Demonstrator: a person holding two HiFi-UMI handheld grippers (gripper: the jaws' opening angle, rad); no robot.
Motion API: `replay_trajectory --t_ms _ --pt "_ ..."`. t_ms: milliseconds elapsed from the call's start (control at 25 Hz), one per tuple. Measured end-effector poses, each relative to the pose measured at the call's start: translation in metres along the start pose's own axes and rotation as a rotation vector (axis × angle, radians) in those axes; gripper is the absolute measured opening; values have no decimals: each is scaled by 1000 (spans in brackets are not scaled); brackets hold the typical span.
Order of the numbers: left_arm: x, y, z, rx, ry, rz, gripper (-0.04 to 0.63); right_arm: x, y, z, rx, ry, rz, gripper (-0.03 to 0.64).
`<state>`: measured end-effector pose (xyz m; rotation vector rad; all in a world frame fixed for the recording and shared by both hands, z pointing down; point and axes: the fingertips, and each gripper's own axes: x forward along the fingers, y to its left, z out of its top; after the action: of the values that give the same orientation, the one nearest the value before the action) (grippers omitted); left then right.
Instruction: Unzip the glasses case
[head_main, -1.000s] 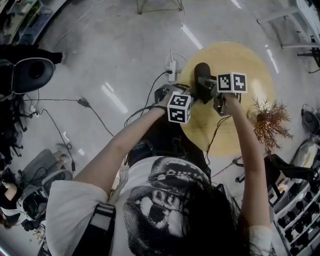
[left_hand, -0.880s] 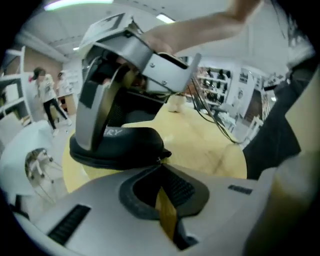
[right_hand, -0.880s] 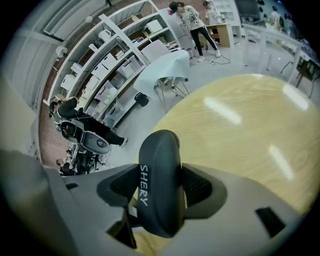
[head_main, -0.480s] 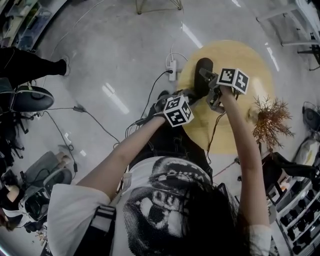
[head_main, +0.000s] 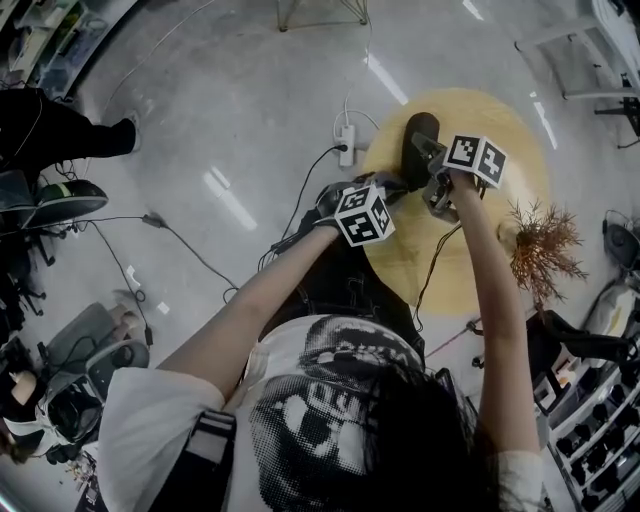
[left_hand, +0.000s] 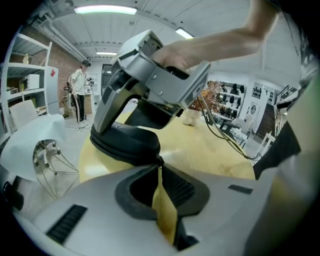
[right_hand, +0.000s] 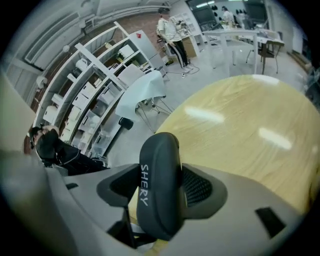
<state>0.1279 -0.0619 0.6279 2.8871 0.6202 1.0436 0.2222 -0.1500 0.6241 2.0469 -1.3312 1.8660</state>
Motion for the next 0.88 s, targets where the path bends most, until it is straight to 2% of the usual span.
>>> replay_trajectory --t_ms 200,400,520,640,880 --pt "-9 5 0 -10 -6 -6 15 -4 -6 11 -261 55 -68 271" --pt "-19 10 -6 -56 -3 -1 15 -10 -20 14 -600 173 -140 272" --pt "-28 10 -8 -52 -1 -8 15 -14 -26 14 -725 227 -147 272" --pt "-37 14 -9 -32 -3 -17 15 -20 -35 12 -787 271 -147 273" --pt "-45 18 -6 -31 -6 -40 15 -21 -43 9 -718 248 -94 279"
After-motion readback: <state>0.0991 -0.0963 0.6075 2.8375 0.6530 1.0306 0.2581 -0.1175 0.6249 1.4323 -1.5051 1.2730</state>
